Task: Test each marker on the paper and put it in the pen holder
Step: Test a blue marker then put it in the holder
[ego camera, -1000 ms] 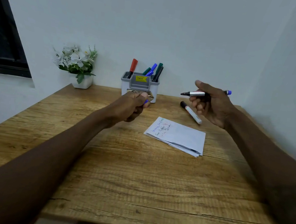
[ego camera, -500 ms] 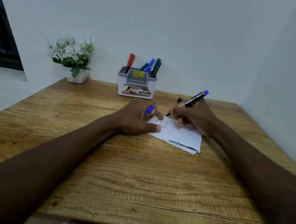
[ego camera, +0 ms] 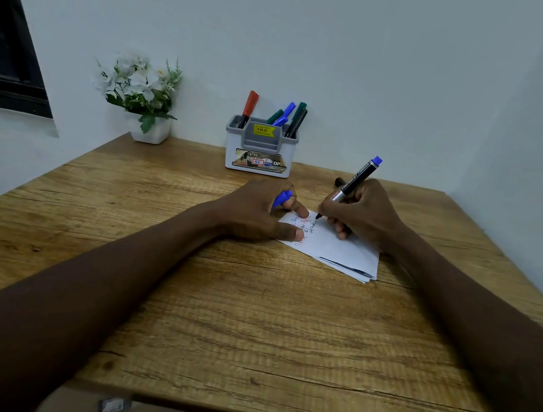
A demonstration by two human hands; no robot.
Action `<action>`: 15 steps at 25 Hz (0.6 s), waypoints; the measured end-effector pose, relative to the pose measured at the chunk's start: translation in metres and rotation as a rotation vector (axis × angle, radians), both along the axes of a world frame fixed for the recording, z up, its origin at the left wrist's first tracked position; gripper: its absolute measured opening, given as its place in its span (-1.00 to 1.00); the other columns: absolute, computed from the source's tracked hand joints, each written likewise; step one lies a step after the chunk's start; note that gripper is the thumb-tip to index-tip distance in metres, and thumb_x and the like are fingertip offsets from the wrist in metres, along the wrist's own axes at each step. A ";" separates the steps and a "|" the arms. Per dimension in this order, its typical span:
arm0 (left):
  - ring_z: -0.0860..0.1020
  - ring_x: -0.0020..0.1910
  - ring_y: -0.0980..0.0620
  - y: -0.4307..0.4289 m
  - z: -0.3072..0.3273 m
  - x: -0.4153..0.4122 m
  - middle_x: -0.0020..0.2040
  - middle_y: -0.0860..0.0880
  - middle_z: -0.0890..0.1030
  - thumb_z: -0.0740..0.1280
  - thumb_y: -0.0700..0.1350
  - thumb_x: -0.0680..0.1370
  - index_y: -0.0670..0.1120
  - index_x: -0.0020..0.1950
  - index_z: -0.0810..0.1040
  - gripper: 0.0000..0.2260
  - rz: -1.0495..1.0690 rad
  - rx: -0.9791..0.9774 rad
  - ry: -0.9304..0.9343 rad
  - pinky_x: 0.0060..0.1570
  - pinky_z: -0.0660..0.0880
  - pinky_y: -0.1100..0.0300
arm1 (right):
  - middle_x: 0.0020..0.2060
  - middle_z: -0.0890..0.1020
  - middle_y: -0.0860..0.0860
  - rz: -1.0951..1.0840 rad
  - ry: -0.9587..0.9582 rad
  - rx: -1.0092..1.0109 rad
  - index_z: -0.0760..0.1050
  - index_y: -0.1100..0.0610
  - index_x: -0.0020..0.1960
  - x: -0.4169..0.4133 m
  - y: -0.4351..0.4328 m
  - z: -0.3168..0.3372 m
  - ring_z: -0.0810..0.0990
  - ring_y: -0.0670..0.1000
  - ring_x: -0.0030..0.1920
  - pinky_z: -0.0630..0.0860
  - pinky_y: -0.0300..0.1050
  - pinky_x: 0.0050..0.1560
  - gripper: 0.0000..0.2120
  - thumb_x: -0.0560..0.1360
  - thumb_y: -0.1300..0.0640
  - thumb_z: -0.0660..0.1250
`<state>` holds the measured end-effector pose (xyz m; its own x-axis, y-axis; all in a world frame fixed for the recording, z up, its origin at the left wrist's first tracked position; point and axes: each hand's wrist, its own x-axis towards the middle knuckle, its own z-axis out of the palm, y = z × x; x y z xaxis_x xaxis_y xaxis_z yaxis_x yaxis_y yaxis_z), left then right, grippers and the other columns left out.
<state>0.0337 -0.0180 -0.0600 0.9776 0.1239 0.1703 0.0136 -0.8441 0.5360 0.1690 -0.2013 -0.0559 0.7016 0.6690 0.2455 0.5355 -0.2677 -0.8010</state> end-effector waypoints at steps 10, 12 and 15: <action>0.43 -0.14 0.14 0.004 -0.003 0.003 -0.07 0.17 0.46 0.53 0.17 0.44 -0.03 0.26 0.54 -0.51 -0.034 -0.006 -0.002 -0.18 0.37 0.23 | -0.44 0.67 0.09 0.018 0.011 -0.033 0.64 0.31 -0.14 0.000 0.001 0.001 0.61 0.02 -0.48 0.58 -0.16 -0.42 -0.90 0.49 0.27 0.49; 0.44 -0.12 0.14 0.004 -0.002 0.003 -0.05 0.18 0.47 0.53 0.18 0.44 -0.02 0.27 0.56 -0.50 -0.036 -0.008 0.006 -0.18 0.36 0.23 | -0.43 0.68 0.09 -0.007 0.021 -0.020 0.64 0.36 -0.12 0.002 -0.001 0.000 0.63 0.02 -0.47 0.59 -0.16 -0.42 -0.88 0.48 0.28 0.50; 0.44 -0.14 0.15 0.004 -0.003 0.003 -0.08 0.23 0.48 0.54 0.15 0.43 -0.03 0.26 0.57 -0.52 -0.044 -0.026 -0.002 -0.19 0.35 0.24 | -0.43 0.68 0.12 -0.012 0.008 -0.015 0.63 0.36 -0.14 0.002 -0.001 -0.001 0.63 0.06 -0.46 0.59 -0.15 -0.42 -0.87 0.47 0.27 0.49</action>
<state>0.0367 -0.0138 -0.0625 0.9819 0.0849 0.1695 -0.0246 -0.8294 0.5581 0.1707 -0.2024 -0.0572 0.7117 0.6639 0.2294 0.5254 -0.2864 -0.8012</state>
